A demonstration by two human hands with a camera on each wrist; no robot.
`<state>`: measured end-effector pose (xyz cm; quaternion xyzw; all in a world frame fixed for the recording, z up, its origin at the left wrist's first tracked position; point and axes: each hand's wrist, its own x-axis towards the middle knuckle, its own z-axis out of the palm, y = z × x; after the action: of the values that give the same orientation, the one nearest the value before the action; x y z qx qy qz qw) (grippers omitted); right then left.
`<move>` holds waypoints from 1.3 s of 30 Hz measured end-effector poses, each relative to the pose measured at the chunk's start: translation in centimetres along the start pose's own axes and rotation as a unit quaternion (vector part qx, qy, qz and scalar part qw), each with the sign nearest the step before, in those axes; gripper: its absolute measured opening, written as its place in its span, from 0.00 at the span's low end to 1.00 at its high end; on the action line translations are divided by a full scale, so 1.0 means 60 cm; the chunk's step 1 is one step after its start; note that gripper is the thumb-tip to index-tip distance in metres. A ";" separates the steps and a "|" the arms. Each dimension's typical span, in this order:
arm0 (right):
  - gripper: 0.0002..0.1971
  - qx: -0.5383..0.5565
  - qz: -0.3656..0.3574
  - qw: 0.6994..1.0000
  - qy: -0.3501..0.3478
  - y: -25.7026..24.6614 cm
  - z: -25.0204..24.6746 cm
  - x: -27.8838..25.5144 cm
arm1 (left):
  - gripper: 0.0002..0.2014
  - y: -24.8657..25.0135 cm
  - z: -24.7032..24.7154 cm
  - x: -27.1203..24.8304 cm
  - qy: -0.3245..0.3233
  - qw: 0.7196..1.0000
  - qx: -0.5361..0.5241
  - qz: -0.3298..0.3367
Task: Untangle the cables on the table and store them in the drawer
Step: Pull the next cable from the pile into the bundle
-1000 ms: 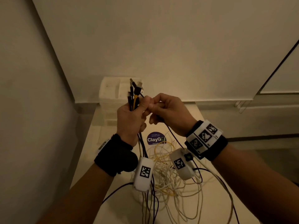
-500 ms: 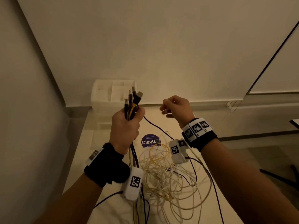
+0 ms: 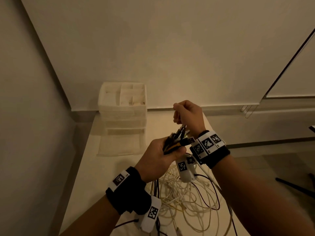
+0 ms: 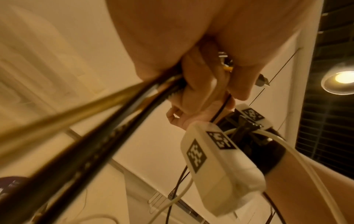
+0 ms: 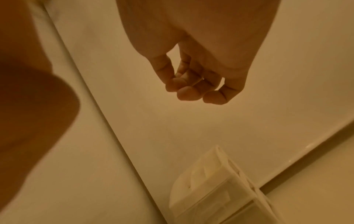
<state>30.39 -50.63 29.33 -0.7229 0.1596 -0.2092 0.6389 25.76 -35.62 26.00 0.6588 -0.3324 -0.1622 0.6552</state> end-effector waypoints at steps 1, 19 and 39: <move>0.08 0.013 0.012 1.000 -0.004 0.002 -0.001 -0.004 | 0.04 -0.005 -0.002 -0.001 0.004 1.000 -0.016 -0.010; 0.06 -0.083 0.132 0.986 0.061 0.071 0.008 0.001 | 0.10 -0.033 0.021 -0.034 -0.017 0.998 0.027 0.052; 0.06 -0.188 -0.023 0.982 -0.014 0.063 -0.099 -0.033 | 0.12 -0.052 -0.082 0.036 0.279 0.957 0.068 -0.035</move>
<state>25.83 -55.26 25.96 -0.8365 0.1705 -0.1802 0.4886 31.20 -33.55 23.88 0.7322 -0.1234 0.0282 0.6692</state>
